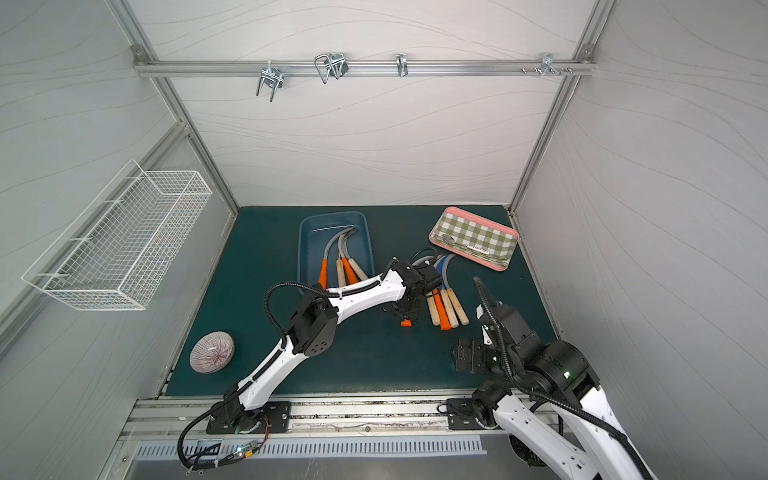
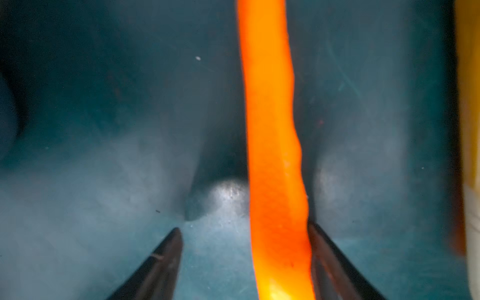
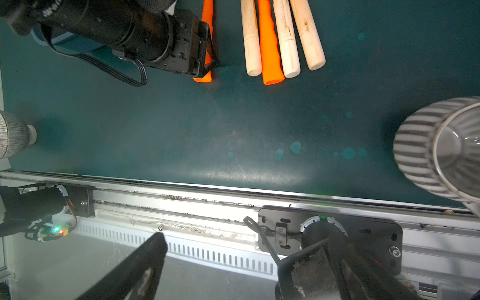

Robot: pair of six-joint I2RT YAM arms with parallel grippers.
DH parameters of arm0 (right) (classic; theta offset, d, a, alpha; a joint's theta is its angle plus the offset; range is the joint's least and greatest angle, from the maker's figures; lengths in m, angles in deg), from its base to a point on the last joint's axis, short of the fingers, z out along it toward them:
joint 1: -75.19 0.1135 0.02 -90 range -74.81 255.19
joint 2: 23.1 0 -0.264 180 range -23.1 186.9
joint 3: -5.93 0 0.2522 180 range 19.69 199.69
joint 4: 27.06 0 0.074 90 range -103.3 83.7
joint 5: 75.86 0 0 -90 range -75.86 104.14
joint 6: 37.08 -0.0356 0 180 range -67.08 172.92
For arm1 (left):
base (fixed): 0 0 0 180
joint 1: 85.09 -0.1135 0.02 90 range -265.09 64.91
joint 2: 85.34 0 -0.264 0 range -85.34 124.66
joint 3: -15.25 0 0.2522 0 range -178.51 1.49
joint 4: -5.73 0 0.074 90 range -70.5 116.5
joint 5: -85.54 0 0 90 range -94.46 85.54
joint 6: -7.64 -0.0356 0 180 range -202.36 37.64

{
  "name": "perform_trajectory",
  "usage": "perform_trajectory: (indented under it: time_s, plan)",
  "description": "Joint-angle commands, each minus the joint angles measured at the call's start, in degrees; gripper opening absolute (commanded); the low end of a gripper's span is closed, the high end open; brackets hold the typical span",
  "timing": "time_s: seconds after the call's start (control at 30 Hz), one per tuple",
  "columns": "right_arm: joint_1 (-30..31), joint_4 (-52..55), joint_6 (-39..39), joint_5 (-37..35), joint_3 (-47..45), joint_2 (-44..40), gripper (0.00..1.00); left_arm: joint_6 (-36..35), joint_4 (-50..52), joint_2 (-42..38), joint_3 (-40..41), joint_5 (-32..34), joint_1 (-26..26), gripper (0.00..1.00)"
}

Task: Put small sickles into storage boxes
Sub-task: Pick up the sickle at the center of the board.

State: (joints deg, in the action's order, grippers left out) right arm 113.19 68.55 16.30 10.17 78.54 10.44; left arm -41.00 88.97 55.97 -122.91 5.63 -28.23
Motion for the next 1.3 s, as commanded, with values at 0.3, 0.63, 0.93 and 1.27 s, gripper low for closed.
perform_trajectory:
  time_s: [0.3, 0.63, 0.93, 1.27]
  plan:
    - [-0.26, 0.24, -0.76, 0.54, -0.4, -0.07, 0.99, -0.67, 5.66, 2.43, 2.95, 5.35, -0.61, 0.4]
    - [-0.25, 0.0, 0.35, 0.8, -0.06, 0.73, 0.99, -0.5, 5.15, 1.73, 3.01, 5.85, -0.61, 0.18]
    - [-0.23, -0.37, 0.33, 1.25, -0.39, 0.66, 0.99, -0.07, 4.59, -0.83, 3.96, 5.82, -0.6, 0.18]
    - [-0.21, -1.14, 0.15, 1.51, -0.49, 0.97, 0.99, 0.19, 4.47, -5.28, 4.16, 6.52, -0.61, 0.18]
